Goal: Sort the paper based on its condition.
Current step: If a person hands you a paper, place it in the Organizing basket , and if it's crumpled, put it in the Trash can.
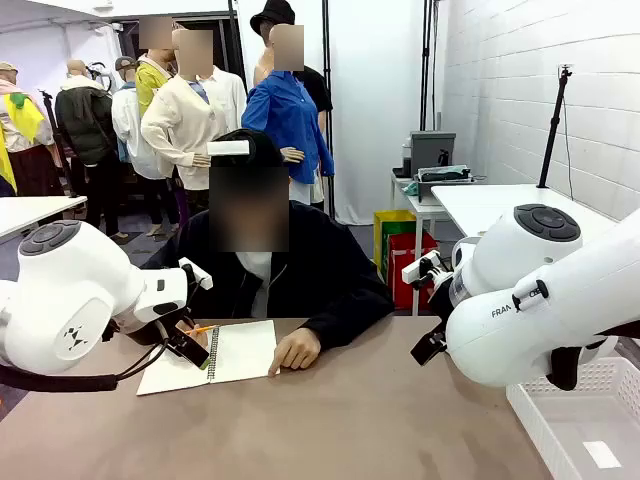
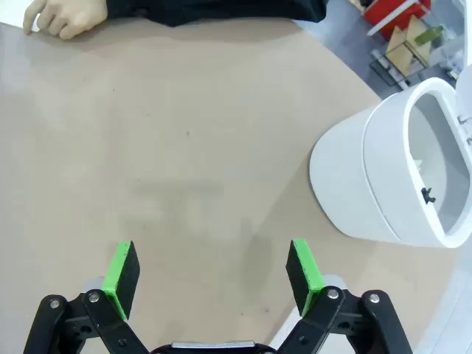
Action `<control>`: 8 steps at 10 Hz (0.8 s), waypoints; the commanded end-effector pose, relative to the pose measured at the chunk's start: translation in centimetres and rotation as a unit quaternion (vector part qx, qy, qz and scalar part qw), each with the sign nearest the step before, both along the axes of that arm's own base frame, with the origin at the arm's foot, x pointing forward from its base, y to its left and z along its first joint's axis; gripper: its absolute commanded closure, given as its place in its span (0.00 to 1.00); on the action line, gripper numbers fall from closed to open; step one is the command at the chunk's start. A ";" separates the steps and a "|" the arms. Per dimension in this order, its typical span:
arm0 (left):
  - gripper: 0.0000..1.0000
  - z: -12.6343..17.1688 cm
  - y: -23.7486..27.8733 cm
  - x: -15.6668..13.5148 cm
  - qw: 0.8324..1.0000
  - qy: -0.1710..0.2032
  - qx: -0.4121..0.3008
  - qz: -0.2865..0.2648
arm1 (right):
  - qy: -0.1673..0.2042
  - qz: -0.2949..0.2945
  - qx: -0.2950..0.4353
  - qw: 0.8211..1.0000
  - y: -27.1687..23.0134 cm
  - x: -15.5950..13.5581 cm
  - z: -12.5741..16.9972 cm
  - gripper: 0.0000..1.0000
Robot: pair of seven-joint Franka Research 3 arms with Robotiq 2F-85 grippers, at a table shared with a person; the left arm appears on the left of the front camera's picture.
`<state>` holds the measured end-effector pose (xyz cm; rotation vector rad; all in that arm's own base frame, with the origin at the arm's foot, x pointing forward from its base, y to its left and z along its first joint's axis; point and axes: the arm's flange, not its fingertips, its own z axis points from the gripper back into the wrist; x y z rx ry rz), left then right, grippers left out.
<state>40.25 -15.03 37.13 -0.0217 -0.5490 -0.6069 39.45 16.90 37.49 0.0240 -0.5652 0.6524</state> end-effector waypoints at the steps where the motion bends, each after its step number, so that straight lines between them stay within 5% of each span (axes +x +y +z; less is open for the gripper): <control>1: 0.00 0.0 0.0 0.0 1.000 0.000 0.000 0.000 | 0.000 0.000 0.000 1.000 0.0 0.0 0.0 0.00; 8: 0.00 0.0 0.0 0.0 1.000 0.000 0.000 0.000 | 0.000 0.000 0.000 1.000 0.0 0.0 0.0 0.00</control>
